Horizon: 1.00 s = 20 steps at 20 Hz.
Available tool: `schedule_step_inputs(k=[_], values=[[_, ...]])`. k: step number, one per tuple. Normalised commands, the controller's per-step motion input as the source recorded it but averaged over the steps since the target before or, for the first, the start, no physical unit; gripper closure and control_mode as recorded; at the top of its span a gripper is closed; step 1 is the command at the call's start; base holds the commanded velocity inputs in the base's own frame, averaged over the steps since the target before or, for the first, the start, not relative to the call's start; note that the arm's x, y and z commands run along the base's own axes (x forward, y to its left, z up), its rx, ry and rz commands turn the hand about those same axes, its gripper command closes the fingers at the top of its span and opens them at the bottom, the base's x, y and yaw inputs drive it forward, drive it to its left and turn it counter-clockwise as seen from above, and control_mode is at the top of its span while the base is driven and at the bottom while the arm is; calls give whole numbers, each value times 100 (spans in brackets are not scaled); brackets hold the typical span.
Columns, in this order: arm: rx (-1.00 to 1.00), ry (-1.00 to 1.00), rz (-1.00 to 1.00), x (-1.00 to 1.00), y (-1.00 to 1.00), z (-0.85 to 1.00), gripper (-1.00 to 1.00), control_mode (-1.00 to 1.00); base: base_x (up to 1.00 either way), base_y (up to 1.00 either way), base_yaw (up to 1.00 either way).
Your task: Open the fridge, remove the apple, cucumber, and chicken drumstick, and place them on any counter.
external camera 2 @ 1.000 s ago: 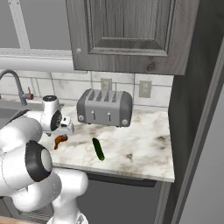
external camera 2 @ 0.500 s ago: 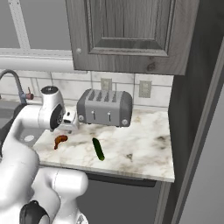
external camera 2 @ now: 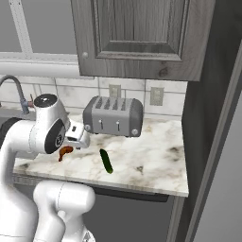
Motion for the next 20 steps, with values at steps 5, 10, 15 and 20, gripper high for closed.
schedule_step_inputs(k=[5,10,15,20], values=[[0,-10,-9,-62,-20,65,-100,-100,0,0,0],[4,-12,-5,-35,-4,76,-100,-100,0,0,0],[3,-9,-1,-25,-6,67,-100,-100,0,0,0],[0,-4,0,-21,-4,7,-100,-100,0,0,0]])
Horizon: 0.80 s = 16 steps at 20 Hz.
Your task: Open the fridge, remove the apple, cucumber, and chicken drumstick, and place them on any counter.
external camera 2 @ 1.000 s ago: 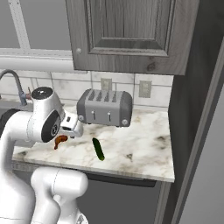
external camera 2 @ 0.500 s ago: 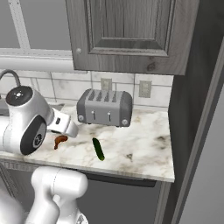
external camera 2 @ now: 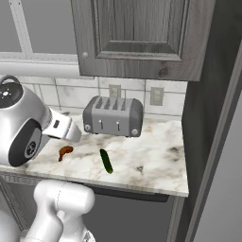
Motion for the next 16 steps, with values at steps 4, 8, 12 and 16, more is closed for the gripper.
schedule_step_inputs(k=[4,8,12,16], values=[[0,0,0,-16,-13,0,-100,-100,0,0,0],[0,2,0,0,0,0,-100,-100,0,0,0],[0,0,0,-1,0,0,-100,-100,0,0,0],[0,0,0,-2,0,0,-100,100,-18,0,0]])
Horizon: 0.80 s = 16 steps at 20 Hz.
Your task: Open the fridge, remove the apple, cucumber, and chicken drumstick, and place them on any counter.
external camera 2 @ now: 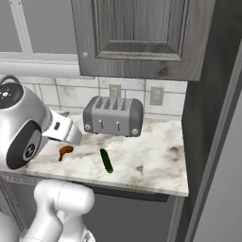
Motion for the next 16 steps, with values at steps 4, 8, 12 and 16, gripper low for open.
schedule_step_inputs(k=[4,8,12,16], values=[[0,0,0,0,0,0,-100,100,-64,-10,0],[0,0,0,0,0,0,-100,100,-83,-44,0],[0,0,0,0,0,0,-100,100,-71,-64,0],[0,0,0,0,0,0,-100,100,-63,-76,0]])
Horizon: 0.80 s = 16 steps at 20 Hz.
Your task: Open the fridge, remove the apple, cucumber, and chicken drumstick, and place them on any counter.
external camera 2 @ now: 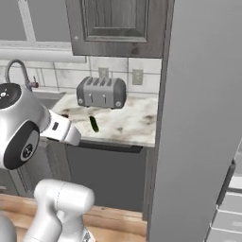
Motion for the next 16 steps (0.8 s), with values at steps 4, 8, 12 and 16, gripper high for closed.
schedule_step_inputs(k=[4,8,12,16], values=[[0,0,0,0,0,0,-100,100,-46,-94,0],[0,0,0,0,0,0,-100,100,-7,-100,0],[0,0,0,0,0,0,-100,100,0,-100,0],[0,0,0,0,0,0,-100,100,24,-87,-1]])
